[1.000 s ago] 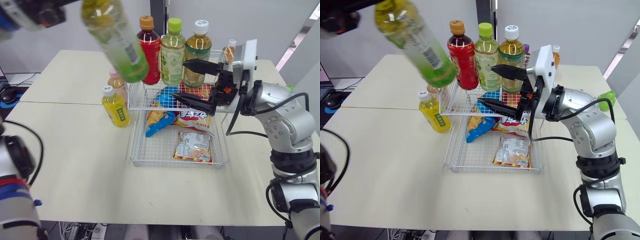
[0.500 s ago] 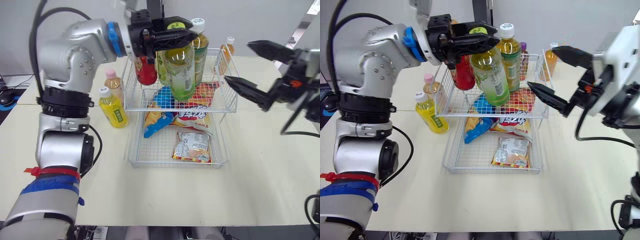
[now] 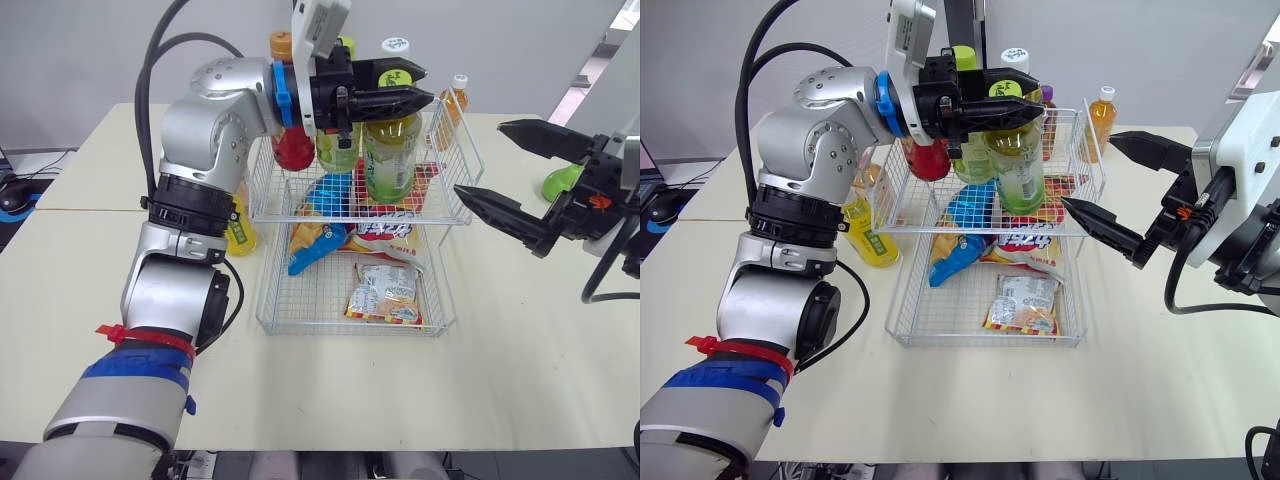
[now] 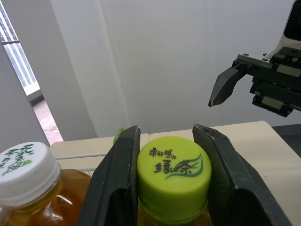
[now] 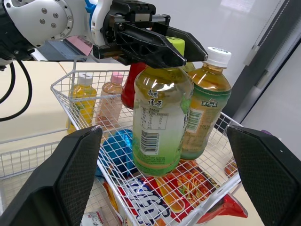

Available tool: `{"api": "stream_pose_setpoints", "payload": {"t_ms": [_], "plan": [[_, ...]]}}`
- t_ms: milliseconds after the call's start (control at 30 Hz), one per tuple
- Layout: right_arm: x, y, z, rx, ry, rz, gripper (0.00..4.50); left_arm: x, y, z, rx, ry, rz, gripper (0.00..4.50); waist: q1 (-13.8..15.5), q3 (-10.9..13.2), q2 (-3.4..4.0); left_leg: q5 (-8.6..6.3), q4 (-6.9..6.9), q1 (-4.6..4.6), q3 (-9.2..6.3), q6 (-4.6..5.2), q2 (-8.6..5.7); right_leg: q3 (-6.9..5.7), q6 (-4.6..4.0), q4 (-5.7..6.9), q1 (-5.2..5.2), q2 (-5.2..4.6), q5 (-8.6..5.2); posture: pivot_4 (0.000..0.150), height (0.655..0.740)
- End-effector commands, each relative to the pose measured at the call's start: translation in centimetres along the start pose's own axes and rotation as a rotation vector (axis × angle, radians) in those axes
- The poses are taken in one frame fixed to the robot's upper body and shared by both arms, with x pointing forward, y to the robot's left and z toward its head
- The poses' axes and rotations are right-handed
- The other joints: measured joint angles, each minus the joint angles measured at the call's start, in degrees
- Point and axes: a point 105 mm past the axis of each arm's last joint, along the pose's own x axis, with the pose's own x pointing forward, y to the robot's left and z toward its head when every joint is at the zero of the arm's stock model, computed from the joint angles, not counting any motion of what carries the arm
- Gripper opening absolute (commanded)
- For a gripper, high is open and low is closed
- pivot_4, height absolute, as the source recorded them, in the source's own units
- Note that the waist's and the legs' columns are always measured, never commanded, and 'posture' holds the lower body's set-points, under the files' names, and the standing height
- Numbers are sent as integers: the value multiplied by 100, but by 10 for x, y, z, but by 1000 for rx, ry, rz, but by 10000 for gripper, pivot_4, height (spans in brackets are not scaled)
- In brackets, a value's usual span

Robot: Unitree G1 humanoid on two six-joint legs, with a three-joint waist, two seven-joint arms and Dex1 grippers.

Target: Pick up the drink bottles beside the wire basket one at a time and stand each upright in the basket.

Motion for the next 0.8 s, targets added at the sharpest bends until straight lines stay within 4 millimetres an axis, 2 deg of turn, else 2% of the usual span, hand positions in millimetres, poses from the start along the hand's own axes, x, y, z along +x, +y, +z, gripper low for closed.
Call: {"api": "stream_pose_setpoints", "payload": {"t_ms": [33,267,367,567,667,800], "plan": [[-2,3,12,-36,-44,4,45000,-3,-5,17,29,-41,-22,23230,0,0,0,0,0,0,0,0,0,0,0,0,0,0,0,1500,7400],[2,3,12,-21,-68,58,45000,-22,-6,48,31,-128,34,44686,-8,0,0,0,0,-1,-1,0,1,0,2,-1,-1,0,-1,1500,7400],[6,5,15,-11,-87,103,45000,-39,-5,59,15,-149,82,44686,-16,0,0,0,1,2,-2,0,2,0,2,3,0,1,-1,1500,7400],[20,14,20,31,-123,215,45000,-87,7,77,-11,-174,306,44686,-20,0,1,0,2,2,-8,-1,5,-6,2,3,1,2,-1,1500,7400],[28,21,22,65,-152,277,45000,-120,14,75,9,-140,463,44686,-24,0,1,1,5,3,-7,-1,6,-5,1,4,2,1,-1,1500,7400],[35,30,22,115,-182,352,45000,-171,8,64,8,-61,666,44686,-53,0,2,1,4,4,-8,-1,10,-5,1,6,2,0,-1,1500,7400]]}}
